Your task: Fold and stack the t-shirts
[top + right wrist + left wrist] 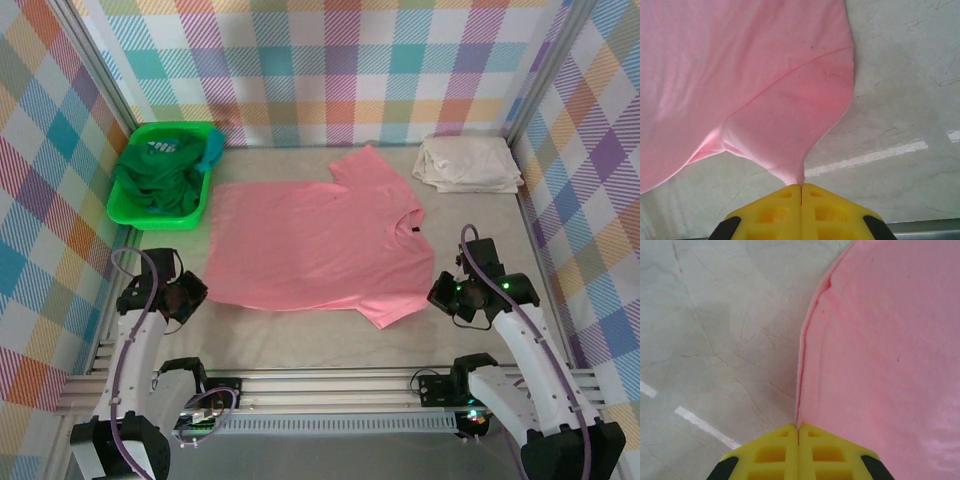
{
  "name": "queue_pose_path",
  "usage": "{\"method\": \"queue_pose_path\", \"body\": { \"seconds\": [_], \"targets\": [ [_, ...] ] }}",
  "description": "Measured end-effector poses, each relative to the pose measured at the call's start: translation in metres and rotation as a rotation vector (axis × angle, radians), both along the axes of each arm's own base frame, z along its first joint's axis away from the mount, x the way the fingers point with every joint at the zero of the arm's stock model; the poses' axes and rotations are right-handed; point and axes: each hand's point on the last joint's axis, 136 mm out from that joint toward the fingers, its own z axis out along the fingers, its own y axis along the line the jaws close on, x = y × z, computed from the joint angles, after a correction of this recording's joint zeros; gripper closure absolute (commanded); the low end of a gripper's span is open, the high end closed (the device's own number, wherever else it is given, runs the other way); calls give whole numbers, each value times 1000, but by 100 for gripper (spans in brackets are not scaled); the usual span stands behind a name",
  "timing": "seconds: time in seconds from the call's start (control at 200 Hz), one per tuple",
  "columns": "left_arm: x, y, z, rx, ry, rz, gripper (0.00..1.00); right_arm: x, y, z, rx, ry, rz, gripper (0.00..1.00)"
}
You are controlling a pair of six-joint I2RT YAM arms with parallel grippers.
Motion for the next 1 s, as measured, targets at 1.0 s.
{"method": "queue_pose_path", "body": {
  "seconds": [1.0],
  "targets": [
    [105, 31, -21, 122, 189, -153, 100, 125, 5, 5, -38, -44, 27, 100]
  ]
}}
